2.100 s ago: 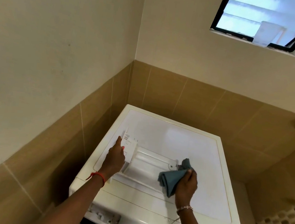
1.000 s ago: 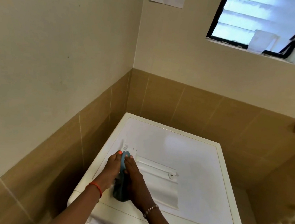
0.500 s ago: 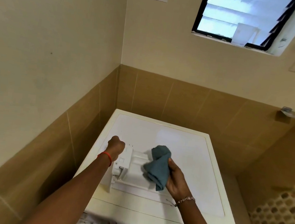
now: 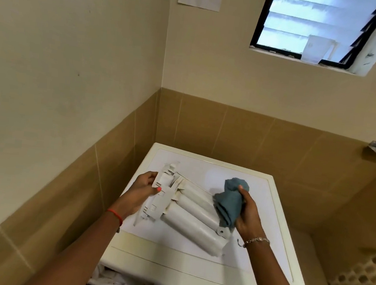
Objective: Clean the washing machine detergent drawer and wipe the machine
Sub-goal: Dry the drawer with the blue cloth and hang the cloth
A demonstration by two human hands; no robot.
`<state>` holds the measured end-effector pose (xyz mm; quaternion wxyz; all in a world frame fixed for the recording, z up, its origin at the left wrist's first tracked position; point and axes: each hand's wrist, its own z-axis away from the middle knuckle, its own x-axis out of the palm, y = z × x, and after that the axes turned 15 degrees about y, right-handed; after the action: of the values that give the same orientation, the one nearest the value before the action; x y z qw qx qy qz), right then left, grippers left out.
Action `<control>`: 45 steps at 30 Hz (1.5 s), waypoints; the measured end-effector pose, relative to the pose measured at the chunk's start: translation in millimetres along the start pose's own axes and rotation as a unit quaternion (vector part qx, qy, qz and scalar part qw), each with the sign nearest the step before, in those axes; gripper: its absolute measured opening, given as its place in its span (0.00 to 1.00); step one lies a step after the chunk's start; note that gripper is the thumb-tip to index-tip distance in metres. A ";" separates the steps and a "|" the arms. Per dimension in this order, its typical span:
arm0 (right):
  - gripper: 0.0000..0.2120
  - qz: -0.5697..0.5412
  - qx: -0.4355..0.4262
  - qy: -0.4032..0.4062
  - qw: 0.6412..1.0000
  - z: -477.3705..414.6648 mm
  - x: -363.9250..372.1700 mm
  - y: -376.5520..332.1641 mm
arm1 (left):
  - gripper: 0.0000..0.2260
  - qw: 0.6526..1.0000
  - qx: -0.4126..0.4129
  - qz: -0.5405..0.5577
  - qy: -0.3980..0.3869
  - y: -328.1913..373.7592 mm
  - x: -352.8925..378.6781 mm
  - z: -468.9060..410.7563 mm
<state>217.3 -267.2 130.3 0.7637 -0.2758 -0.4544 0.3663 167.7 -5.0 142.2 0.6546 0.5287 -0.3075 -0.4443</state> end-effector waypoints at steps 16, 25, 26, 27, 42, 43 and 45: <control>0.35 0.674 -0.484 -0.068 0.554 22.5 73.0 73.6 | 0.15 0.999 0.023 0.045 0.016 -18.3 -4.6 16.0; 0.33 0.686 -0.485 0.040 0.541 20.9 -3.8 42.8 | 0.13 0.998 0.041 0.025 0.045 -17.6 13.7 19.4; 0.32 0.677 -0.488 0.054 0.548 20.1 -12.4 40.5 | 0.14 0.998 0.041 0.024 0.047 -18.1 14.2 20.0; 0.31 0.666 -0.490 0.067 0.559 19.4 -20.2 38.7 | 0.14 0.998 0.042 0.023 0.048 -18.5 14.3 21.0; 0.15 0.256 -0.330 0.248 0.874 50.8 11.2 -9.0 | 0.16 0.985 0.112 0.071 0.107 -5.9 7.5 35.7; 0.14 0.238 -0.301 0.235 0.893 55.5 21.4 -11.6 | 0.16 0.981 0.134 0.069 0.120 -1.6 9.7 37.8; 0.14 0.221 -0.223 0.195 0.929 65.5 44.8 -14.7 | 0.16 0.974 0.174 0.055 0.135 5.1 16.6 42.9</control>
<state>177.4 -233.6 191.9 0.6559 -0.5983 -0.2944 0.3538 138.5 -37.8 156.8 0.6115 0.6720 -0.3173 -0.2717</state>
